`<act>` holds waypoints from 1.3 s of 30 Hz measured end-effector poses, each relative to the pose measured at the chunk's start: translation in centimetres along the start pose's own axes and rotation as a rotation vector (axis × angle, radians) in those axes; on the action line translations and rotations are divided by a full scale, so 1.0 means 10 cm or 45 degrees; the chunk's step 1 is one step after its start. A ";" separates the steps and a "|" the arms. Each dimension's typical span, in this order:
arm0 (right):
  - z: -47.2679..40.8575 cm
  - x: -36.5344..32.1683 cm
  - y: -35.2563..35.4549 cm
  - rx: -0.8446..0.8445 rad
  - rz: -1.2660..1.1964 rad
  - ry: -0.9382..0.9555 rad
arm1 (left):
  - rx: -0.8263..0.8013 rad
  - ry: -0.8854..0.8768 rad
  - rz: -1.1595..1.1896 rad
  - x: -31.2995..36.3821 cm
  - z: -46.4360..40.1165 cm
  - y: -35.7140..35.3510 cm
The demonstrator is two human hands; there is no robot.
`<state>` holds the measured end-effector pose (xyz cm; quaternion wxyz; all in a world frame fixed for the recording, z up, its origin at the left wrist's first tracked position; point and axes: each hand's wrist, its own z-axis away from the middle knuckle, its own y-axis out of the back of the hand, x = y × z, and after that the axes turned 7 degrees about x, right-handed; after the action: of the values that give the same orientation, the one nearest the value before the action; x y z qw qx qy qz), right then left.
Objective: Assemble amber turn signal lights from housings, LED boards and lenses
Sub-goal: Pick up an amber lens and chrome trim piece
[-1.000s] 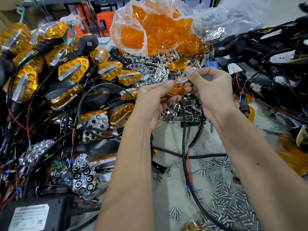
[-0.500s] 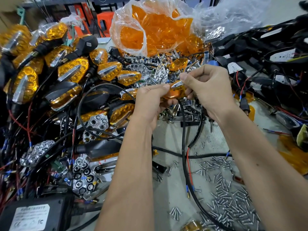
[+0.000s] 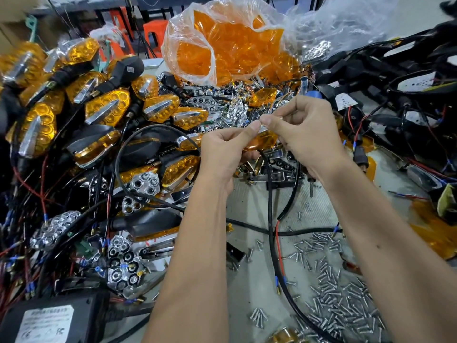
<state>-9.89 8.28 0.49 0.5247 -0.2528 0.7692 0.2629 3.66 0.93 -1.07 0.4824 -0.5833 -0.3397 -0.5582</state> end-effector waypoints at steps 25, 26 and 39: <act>-0.03 0.10 0.01 -0.237 -0.467 -0.063 | -0.275 -0.113 0.209 0.03 -0.05 0.12; -0.04 0.09 0.02 -0.239 -0.495 -0.053 | -0.296 -0.142 0.199 0.04 -0.05 0.13; -0.03 0.08 0.08 -0.336 -0.415 0.072 | -0.292 -0.505 -0.058 0.11 0.00 0.14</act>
<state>-10.93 8.58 0.01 0.5008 -0.4476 0.6915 0.2658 5.11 0.31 -0.21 0.3241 -0.7248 -0.3751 -0.4784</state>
